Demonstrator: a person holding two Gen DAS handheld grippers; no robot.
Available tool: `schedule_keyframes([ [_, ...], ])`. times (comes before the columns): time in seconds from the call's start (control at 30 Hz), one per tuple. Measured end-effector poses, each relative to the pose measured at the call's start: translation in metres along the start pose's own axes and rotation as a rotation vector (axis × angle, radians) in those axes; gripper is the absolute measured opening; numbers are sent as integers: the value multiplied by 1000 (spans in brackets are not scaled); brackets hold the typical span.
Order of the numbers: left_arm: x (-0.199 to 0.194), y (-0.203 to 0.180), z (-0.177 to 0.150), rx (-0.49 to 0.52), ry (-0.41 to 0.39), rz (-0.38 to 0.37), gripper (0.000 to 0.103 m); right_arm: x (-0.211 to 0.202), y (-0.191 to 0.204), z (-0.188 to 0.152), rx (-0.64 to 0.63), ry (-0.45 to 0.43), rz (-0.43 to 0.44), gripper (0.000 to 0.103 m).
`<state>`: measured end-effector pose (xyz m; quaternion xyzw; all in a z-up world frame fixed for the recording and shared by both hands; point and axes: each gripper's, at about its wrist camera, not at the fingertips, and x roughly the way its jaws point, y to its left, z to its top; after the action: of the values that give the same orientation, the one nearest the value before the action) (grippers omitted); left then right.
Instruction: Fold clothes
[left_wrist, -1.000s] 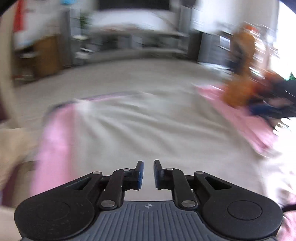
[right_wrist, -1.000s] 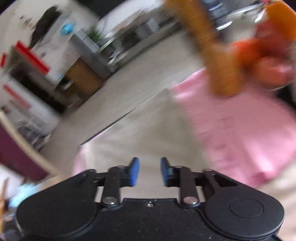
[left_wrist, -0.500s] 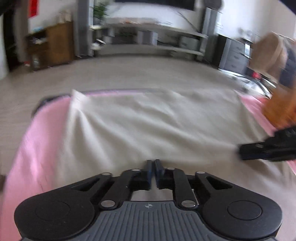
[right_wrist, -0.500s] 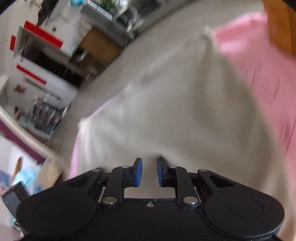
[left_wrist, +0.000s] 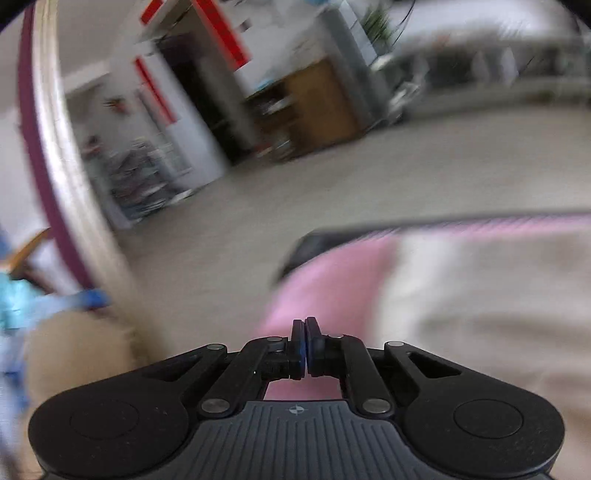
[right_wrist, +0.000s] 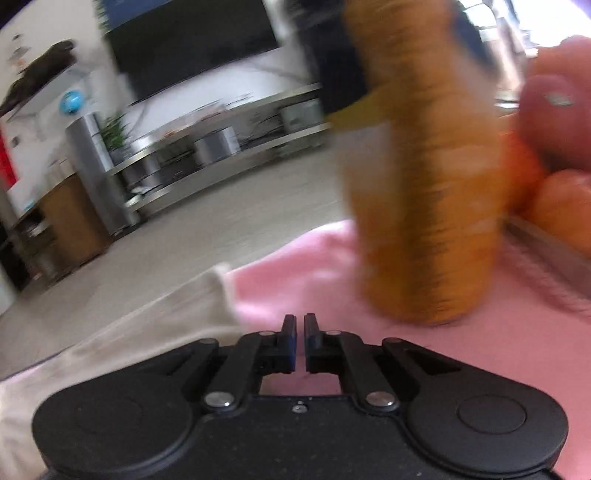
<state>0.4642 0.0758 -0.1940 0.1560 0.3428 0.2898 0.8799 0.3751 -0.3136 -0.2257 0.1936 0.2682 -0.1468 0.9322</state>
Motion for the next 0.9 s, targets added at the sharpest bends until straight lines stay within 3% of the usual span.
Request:
schedule_keyframes([
  [0.2, -70, 75, -26, -3, 85, -171, 15, -83, -3, 20, -76, 33, 69, 11],
  [0.3, -112, 111, -41, 16, 117, -262, 26, -136, -3, 30, -46, 87, 120, 14],
  [0.43, -170, 160, -75, 51, 178, -370, 27, -207, -4, 29, -82, 153, 174, 16],
  [0.53, -213, 190, -115, 64, 193, -460, 28, -262, -10, 21, -128, 195, 214, 28],
  [0.63, -233, 192, -168, 34, 190, -558, 33, -292, -25, -6, -118, 246, 264, 52],
  [0.7, -245, 192, -204, 11, 187, -621, 33, -306, -40, -40, -114, 289, 273, 51],
  [0.77, -254, 184, -215, 20, 152, -636, 29, -308, -52, -74, -93, 341, 241, 49],
  [0.83, -263, 176, -221, 35, 110, -641, 28, -307, -56, -90, -57, 396, 213, 39],
  [0.9, -271, 167, -227, 50, 69, -646, 32, -311, -50, -93, -112, 393, 264, 39],
])
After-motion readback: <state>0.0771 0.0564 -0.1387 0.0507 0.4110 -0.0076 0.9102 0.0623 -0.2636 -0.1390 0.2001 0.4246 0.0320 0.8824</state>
